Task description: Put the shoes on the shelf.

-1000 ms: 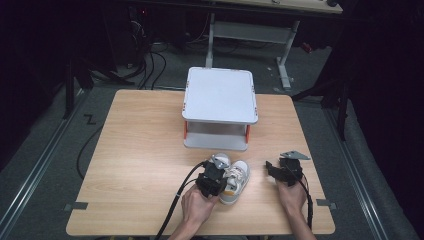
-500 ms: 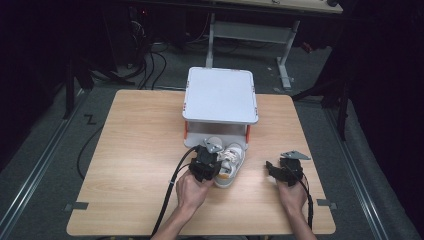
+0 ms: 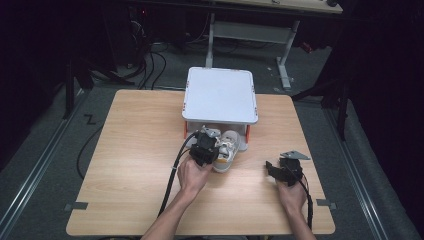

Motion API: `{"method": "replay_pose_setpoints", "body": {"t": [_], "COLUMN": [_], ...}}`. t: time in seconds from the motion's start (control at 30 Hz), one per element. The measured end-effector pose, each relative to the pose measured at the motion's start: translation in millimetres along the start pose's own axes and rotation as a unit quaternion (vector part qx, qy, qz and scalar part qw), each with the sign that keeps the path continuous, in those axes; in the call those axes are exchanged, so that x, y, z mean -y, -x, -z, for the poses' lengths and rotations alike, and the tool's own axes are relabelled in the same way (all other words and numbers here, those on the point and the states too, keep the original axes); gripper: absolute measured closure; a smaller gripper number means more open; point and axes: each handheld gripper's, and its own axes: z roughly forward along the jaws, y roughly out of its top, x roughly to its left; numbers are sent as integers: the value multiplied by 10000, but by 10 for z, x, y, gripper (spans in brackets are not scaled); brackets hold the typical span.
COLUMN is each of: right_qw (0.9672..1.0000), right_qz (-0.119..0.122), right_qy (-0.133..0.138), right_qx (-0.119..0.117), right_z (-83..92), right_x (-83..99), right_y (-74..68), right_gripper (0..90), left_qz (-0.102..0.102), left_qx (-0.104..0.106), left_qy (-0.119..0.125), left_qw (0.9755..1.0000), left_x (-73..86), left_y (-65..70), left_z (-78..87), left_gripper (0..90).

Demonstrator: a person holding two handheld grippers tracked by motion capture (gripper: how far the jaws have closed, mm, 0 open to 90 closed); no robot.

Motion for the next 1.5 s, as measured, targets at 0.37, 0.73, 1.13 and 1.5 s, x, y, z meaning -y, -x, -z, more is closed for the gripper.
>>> {"method": "replay_pose_setpoints", "body": {"t": [0.37, 0.73, 1.13, 1.5], "right_qw": [10000, 10000, 9999, 9935], "right_qz": [3, 0, 86, 242], "right_qy": [1, -3, 44, 581], "right_qx": [1, -1, -113, -952], "right_z": [0, -1, 10, 382], "right_x": [0, -1, -1, -476], "right_y": [0, 1, -25, -169], "right_gripper": [386, 387, 543, 726], "left_qz": [130, 184, 325, 373], "left_qx": [-250, -566, -638, -332], "left_qy": [138, 172, 128, 140], "left_qw": [9995, 9981, 9974, 9987], "left_x": [-122, -140, -126, -124], "left_y": [12, -35, -118, -178], "left_z": [-193, -381, -491, -444], "left_gripper": [830, 828, 809, 474]}}
